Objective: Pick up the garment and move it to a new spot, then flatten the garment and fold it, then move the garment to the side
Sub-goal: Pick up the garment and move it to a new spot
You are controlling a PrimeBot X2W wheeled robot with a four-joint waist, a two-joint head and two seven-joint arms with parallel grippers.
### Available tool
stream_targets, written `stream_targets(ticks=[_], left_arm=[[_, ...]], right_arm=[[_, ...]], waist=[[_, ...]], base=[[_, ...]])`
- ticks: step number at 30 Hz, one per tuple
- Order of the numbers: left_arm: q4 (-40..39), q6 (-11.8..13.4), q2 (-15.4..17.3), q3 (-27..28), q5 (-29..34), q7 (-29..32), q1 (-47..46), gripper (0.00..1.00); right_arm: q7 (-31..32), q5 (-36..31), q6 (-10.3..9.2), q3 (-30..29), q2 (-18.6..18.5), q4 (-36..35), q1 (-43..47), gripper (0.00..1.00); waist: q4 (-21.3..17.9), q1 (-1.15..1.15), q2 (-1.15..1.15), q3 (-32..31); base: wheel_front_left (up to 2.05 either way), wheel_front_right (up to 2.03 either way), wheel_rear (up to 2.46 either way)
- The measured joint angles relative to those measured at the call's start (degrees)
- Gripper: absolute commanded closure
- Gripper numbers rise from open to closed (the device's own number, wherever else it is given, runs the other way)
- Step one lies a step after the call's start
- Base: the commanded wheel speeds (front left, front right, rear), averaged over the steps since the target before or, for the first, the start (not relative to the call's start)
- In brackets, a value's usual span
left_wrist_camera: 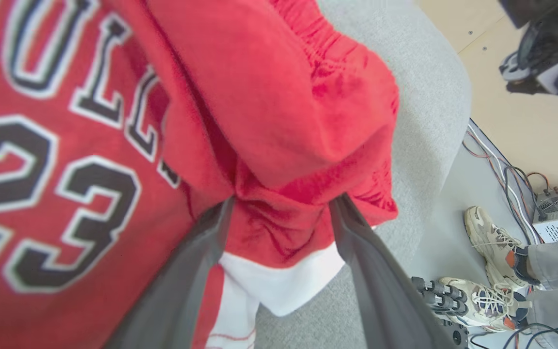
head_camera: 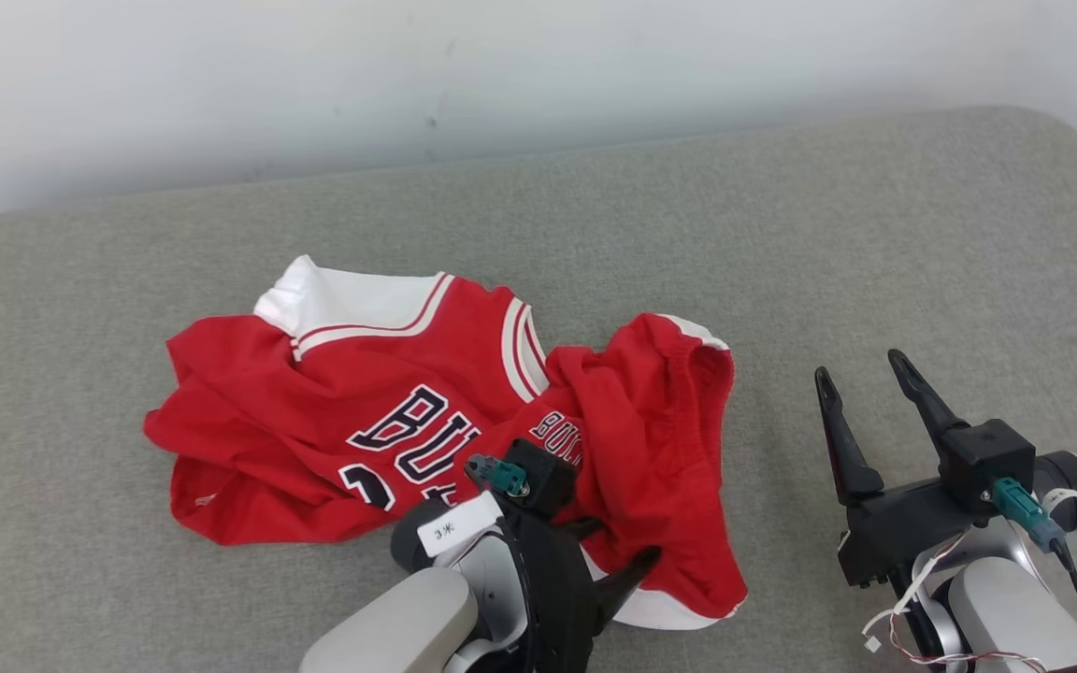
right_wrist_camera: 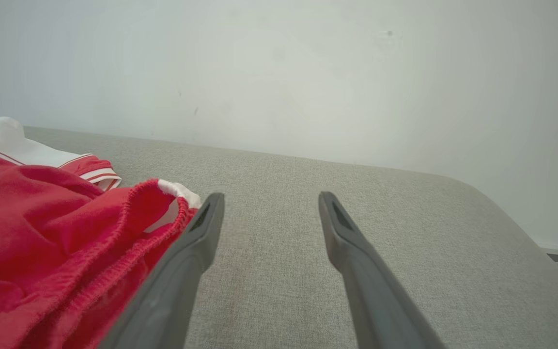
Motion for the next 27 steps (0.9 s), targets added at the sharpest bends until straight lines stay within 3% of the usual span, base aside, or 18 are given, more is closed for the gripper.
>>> stream_targets(ticks=[8,17,23,27], left_arm=[[-4.85,1.76,0.41,-1.53,4.16,-3.92,0.71,0.00],[-9.56,5.49,4.77,0.26,6.33,-8.18,2.22,0.00],[-9.01,10.34,10.67,-0.25,11.28,-7.34,2.10,0.00],[-8.72,11.17,13.81,-0.96,12.80,-4.86,1.11,0.00]], right_arm=[[-0.43,0.92,0.00,-0.94,0.07,1.58,3.22,0.00],[-0.57,1.16,0.09,-0.88,0.58,2.44,4.13,0.00],[-0.91,1.52,0.18,-0.58,0.80,2.23,5.03,0.00],[-0.92,1.52,0.26,-0.43,0.96,2.13,5.03,0.00]], waist=[[2.57,0.00,0.00,-2.06],[5.48,0.00,0.00,-5.06],[7.03,0.00,0.00,-6.26],[7.29,0.00,0.00,-6.45]], base=[[0.00,0.00,0.00],[0.00,0.00,0.00],[0.00,0.00,0.00],[0.00,0.00,0.00]])
